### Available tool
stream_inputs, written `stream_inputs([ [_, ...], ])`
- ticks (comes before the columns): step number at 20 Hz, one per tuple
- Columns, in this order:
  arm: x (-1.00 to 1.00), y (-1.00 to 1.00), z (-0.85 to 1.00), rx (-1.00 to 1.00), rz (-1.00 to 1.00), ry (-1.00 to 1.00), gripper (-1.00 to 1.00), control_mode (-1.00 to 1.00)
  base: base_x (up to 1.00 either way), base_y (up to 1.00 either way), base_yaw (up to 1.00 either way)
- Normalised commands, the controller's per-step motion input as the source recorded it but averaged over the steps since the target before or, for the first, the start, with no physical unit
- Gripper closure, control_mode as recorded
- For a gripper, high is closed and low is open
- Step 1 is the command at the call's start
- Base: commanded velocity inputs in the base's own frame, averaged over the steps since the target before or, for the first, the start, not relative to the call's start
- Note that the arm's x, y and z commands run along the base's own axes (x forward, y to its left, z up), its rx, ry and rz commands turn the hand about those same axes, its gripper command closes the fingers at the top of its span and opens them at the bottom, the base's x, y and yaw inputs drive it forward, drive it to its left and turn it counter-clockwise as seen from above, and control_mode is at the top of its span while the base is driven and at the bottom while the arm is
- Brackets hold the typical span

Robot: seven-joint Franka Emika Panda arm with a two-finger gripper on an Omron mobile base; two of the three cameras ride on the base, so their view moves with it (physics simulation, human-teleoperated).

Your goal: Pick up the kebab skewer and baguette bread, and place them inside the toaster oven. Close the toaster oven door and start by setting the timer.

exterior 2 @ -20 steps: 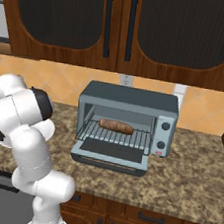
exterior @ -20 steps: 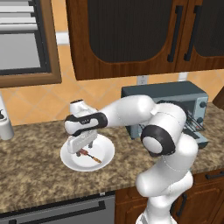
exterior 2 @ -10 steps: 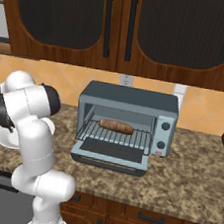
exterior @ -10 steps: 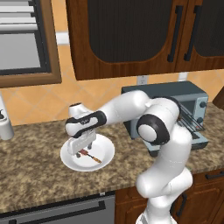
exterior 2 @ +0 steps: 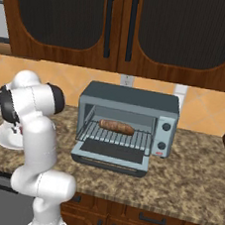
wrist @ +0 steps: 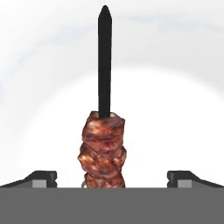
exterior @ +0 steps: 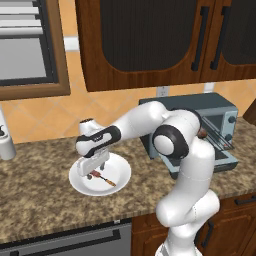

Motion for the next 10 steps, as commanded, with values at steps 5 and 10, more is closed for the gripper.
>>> stream_inputs([
  [5, 0.0, 0.0, -0.21, 0.0, 0.0, 0.0, -1.0, -1.0, 0.0, 0.0, 0.0],
  [10, 0.0, 0.0, -0.11, 0.0, 0.0, 0.0, 1.0, -1.0, 0.0, 0.0, 0.0],
])
